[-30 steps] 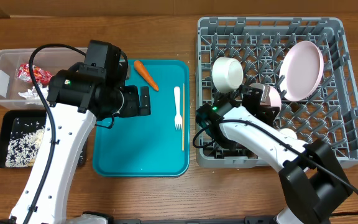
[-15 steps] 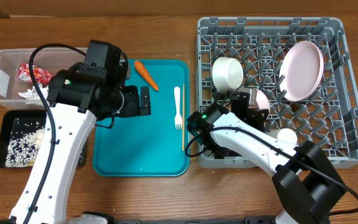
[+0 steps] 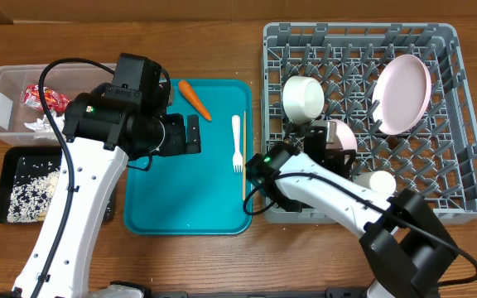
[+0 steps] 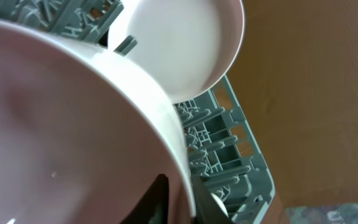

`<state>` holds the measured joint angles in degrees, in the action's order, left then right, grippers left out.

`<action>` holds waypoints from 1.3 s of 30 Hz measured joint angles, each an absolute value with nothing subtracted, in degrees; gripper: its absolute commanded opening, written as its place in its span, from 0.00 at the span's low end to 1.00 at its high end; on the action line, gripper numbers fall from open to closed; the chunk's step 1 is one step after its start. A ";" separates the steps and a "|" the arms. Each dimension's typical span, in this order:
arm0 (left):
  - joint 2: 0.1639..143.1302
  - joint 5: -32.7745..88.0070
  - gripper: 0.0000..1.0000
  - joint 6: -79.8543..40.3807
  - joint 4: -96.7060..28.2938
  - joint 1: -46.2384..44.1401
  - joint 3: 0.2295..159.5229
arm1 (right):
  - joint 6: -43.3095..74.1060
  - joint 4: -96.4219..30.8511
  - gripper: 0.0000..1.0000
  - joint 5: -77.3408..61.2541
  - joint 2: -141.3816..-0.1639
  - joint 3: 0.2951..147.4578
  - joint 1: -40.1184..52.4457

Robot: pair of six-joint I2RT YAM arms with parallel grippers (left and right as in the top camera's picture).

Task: Sort waste into correct bins and load items into the dishwasher rack
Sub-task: 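Open the right gripper and withdraw it toward the rack's front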

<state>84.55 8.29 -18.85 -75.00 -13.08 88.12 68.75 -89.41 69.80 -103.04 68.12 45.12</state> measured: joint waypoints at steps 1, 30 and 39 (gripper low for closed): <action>84.53 8.29 1.00 -18.85 -75.00 -13.08 88.12 | 68.62 -89.91 0.16 69.60 -103.15 68.12 45.82; 84.53 8.29 1.00 -18.87 -75.00 -13.08 88.12 | 74.56 -97.10 0.71 59.13 -103.44 69.32 52.86; 84.53 8.29 1.00 -18.85 -75.00 -13.08 88.12 | 74.96 -97.12 1.00 54.74 -100.57 69.76 61.12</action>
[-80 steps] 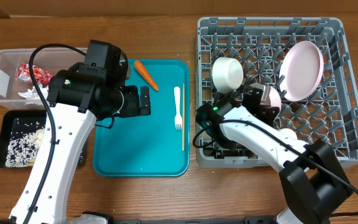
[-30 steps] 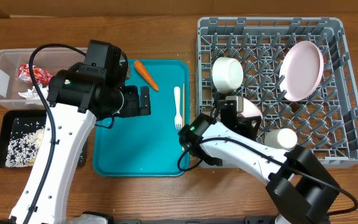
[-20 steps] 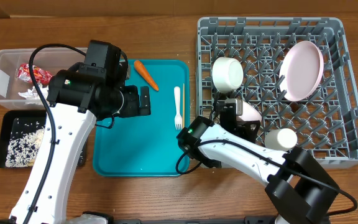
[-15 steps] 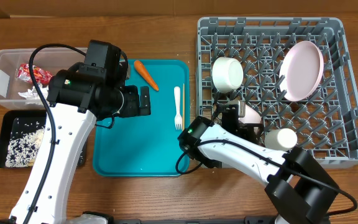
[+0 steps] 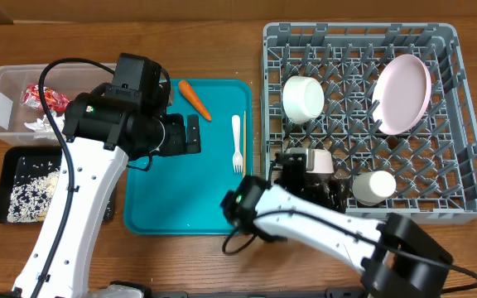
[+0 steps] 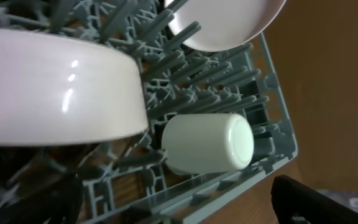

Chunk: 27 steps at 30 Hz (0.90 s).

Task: Sort waste into correct bins and load items into the dishwasher rack
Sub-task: 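Open the right gripper and withdraw it toward the rack's front, then move the left gripper down over the orange carrot on the tray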

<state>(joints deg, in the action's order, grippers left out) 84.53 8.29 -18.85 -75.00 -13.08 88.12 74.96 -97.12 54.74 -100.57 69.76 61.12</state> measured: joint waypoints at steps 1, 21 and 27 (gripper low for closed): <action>84.53 8.29 1.00 -18.85 -75.00 -13.08 88.12 | 74.96 -97.10 1.00 54.11 -100.09 69.76 62.13; 84.53 8.29 1.00 -18.85 -75.00 -13.08 88.12 | 74.08 -88.62 1.00 43.75 -71.07 69.91 65.54; 84.53 8.29 1.00 -18.85 -75.00 -13.08 88.12 | 66.96 -81.91 1.00 40.27 -58.83 70.02 63.33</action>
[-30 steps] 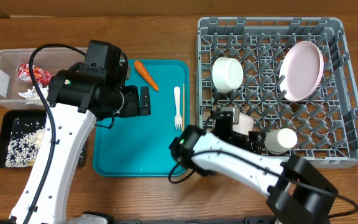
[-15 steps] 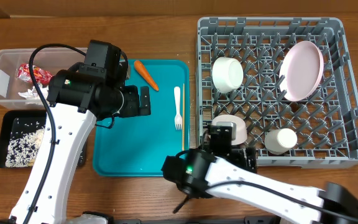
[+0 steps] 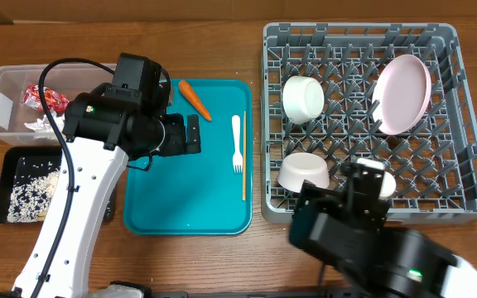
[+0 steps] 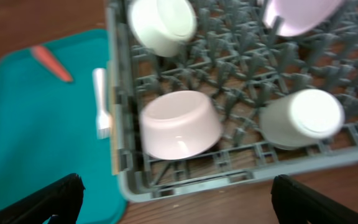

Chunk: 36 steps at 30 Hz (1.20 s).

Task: Sort waste into correct bins and load items into the dishwasher rack
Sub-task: 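Move the left gripper down over the orange carrot on the tray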

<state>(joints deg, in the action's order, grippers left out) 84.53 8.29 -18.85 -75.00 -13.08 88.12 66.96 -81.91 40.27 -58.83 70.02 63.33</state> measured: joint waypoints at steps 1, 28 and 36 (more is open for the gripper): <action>84.55 8.29 1.00 -18.85 -75.00 -13.08 88.12 | 65.30 -80.90 1.00 39.35 -57.39 70.04 62.81; 87.85 4.36 0.84 -29.98 -54.30 -13.91 88.25 | 49.43 -74.78 1.00 25.26 -61.80 70.08 55.94; 104.97 4.23 0.84 -39.35 -47.70 -14.55 89.84 | 49.47 -74.56 1.00 25.28 -61.89 70.08 55.90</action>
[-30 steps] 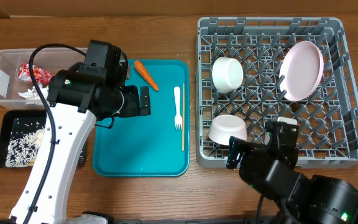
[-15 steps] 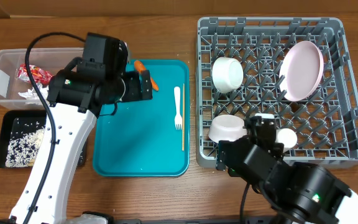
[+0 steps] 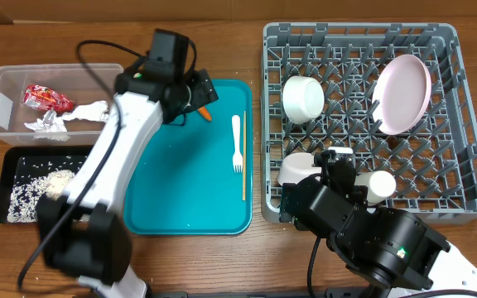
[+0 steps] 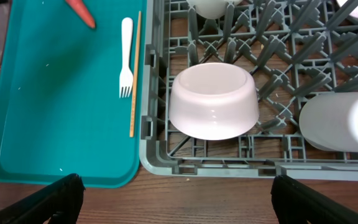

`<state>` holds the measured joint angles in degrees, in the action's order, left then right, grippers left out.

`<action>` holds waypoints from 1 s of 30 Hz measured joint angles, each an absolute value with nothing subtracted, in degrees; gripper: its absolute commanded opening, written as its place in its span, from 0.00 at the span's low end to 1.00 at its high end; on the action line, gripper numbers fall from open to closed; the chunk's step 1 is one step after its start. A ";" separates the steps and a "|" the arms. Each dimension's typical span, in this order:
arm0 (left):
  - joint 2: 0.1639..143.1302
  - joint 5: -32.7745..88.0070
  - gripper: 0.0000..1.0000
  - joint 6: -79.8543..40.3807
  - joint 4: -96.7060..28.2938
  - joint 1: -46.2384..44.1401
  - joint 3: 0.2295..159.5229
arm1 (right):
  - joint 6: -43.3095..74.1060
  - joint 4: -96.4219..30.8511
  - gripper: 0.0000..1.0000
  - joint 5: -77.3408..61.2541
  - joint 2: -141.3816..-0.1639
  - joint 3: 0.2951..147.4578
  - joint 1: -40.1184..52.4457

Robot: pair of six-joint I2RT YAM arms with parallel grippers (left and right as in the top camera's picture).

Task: Sort waste into correct bins and load items into the dishwasher rack
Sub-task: 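Move the left gripper down over the orange carrot on the tray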

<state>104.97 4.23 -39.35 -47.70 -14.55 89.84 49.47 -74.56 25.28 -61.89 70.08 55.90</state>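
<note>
A teal tray [image 3: 180,190] holds an orange carrot [image 4: 81,11], a white fork [image 3: 237,142] and a thin wooden stick [image 3: 243,161]. My left gripper [image 3: 195,93] is down over the carrot at the tray's far edge, and its fingers are hidden by the wrist. The grey dishwasher rack [image 3: 358,213] carries an upturned pink bowl [image 4: 214,99], a white cup [image 4: 340,121], a white bowl [image 3: 303,98] and a pink plate [image 3: 402,93]. My right gripper [image 4: 179,205] hangs open over the table just in front of the rack, holding nothing.
A clear bin [image 3: 2,103] at the far left holds a red wrapper and crumpled paper. A black tray [image 3: 23,186] with rice lies in front of it. The right arm's bulk [image 3: 371,236] covers the rack's near edge.
My left gripper has gone from the tray's left middle to the carrot at the far edge. The right gripper stays open in front of the rack, now closer to the pink bowl.
The pink bowl first filled the right wrist view, close against my right gripper above the rack. Then the bowl sat upturned in the rack's front left, with the gripper beside it. The right gripper then stood back, open and empty. Now the left gripper is at the carrot.
</note>
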 measured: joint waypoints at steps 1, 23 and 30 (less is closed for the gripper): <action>107.20 4.23 0.84 -40.21 -47.48 -14.55 90.59 | 49.47 -74.59 1.00 25.23 -61.89 70.08 55.90; 125.67 1.58 0.81 -50.70 -39.86 -13.43 95.53 | 49.47 -75.92 1.00 25.26 -61.89 70.08 55.90; 125.80 -1.43 0.78 -50.89 -39.77 -13.04 95.55 | 49.47 -75.72 1.00 25.28 -61.89 70.08 55.90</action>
<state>125.80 -1.43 -50.89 -39.77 -13.04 95.55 49.47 -75.72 25.28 -61.89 70.08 55.90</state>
